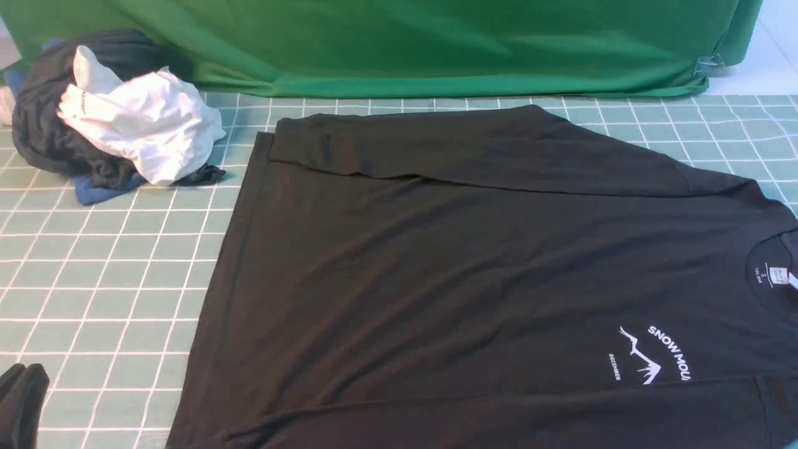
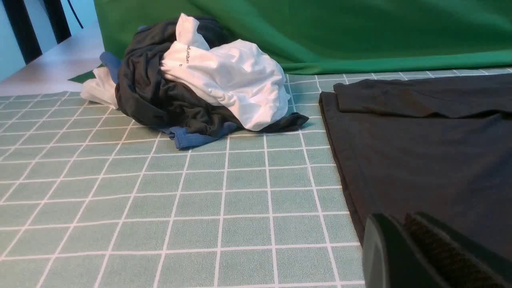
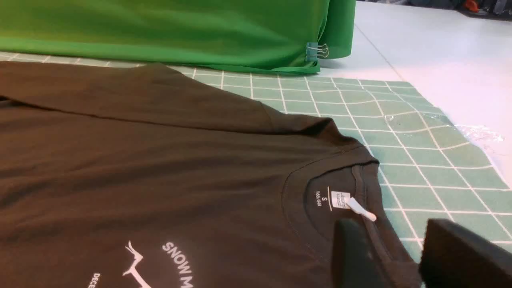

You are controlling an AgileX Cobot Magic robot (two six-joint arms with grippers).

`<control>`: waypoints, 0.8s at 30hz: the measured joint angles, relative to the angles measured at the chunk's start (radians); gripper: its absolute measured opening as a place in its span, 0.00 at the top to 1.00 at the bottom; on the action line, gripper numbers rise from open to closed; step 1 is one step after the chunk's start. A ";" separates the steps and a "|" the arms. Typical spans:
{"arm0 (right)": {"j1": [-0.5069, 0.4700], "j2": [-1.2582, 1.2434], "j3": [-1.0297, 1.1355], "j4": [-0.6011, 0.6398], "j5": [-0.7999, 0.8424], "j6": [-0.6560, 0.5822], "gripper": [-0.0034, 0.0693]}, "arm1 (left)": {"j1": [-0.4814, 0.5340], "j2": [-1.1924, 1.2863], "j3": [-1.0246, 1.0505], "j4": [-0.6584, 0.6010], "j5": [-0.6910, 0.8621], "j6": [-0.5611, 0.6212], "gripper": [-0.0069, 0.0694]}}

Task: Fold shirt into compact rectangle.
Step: 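Grasp the left edge of the dark T-shirt lying flat on the table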

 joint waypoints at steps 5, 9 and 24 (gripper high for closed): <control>0.000 0.000 0.000 0.000 0.000 0.000 0.62 | 0.000 0.000 0.000 0.000 0.000 0.000 0.89; 0.000 0.000 0.000 0.000 0.000 0.000 0.62 | 0.000 0.000 0.000 0.000 0.000 0.000 0.89; 0.000 0.000 0.000 0.000 0.000 0.000 0.62 | 0.000 0.000 0.000 0.021 -0.009 0.018 0.89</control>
